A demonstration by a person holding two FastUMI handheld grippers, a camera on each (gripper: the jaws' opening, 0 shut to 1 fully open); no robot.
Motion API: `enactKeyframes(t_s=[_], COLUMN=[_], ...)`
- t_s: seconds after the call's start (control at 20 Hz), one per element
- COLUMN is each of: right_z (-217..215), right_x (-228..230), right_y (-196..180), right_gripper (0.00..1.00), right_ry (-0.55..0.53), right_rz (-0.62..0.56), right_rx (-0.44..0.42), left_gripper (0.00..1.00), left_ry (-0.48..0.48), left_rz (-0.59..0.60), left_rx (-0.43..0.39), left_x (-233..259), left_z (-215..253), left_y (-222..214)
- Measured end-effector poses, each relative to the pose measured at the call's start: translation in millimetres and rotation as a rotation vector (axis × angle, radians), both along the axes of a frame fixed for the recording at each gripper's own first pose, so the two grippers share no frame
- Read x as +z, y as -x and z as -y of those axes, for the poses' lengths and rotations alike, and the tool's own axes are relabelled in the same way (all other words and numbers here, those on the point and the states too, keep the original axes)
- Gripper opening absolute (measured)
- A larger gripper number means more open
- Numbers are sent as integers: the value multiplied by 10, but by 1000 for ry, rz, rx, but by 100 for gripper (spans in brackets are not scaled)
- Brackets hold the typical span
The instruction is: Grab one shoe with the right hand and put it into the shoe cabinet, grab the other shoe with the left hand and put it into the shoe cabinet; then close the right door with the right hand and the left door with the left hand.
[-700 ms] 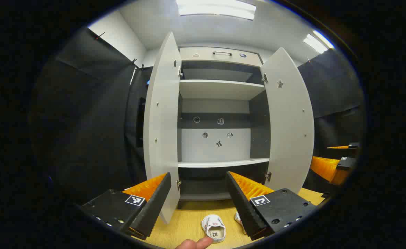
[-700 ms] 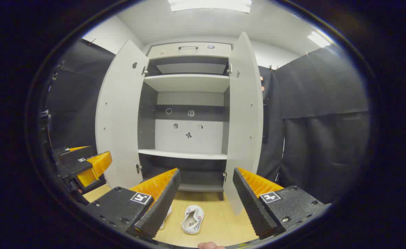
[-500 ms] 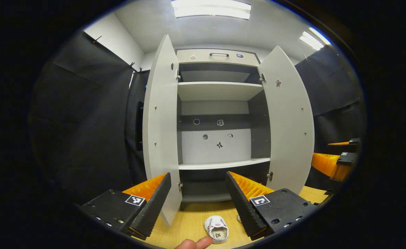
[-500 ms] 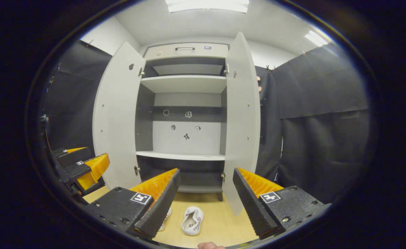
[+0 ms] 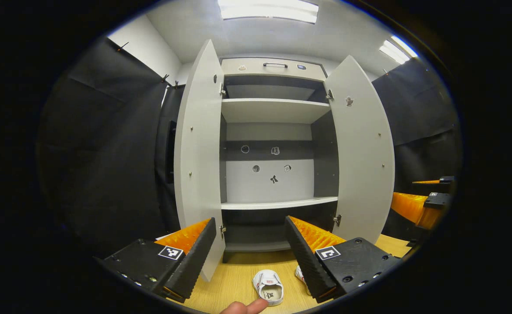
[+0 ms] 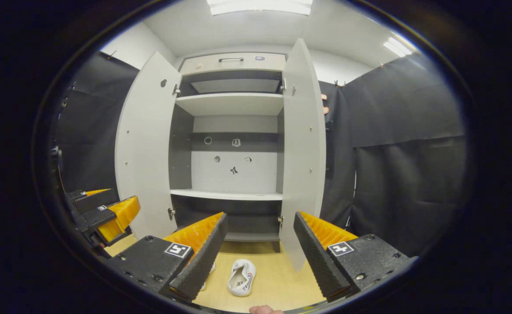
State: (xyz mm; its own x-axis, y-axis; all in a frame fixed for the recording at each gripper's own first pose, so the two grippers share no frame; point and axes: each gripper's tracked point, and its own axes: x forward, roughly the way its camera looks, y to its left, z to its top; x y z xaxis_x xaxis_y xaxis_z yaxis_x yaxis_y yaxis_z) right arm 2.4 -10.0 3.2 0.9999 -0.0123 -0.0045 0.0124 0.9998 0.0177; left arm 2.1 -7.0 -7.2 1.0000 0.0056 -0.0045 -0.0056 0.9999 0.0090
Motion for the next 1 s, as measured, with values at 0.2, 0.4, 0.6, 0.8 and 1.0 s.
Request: enactKeyframes(t_s=[0.2,0.4,0.6,0.8,1.0], right_z=[2,-48,-165,-381,-606], right_x=[36,-38,-298,-777,-1283], right_y=[-35,-135,-319,-549,-777], right_gripper=[99,99,99,99,99], right_ry=[3,-1,-14,-16,20], right_rz=[8,-7,-56,-157,-238], right_rx=[1,13,38,88,128], left_gripper=[94,94,94,94,94], left_ry=[5,5,-4,1,8], left_rz=[-2,-1,-1,-6,-25], left_rx=[11,22,32,35,37], left_x=[9,8,-3,-37,-118], left_z=[-37,-66,-99,-131,-153], left_y=[-11,-23,-36,-57,-103])
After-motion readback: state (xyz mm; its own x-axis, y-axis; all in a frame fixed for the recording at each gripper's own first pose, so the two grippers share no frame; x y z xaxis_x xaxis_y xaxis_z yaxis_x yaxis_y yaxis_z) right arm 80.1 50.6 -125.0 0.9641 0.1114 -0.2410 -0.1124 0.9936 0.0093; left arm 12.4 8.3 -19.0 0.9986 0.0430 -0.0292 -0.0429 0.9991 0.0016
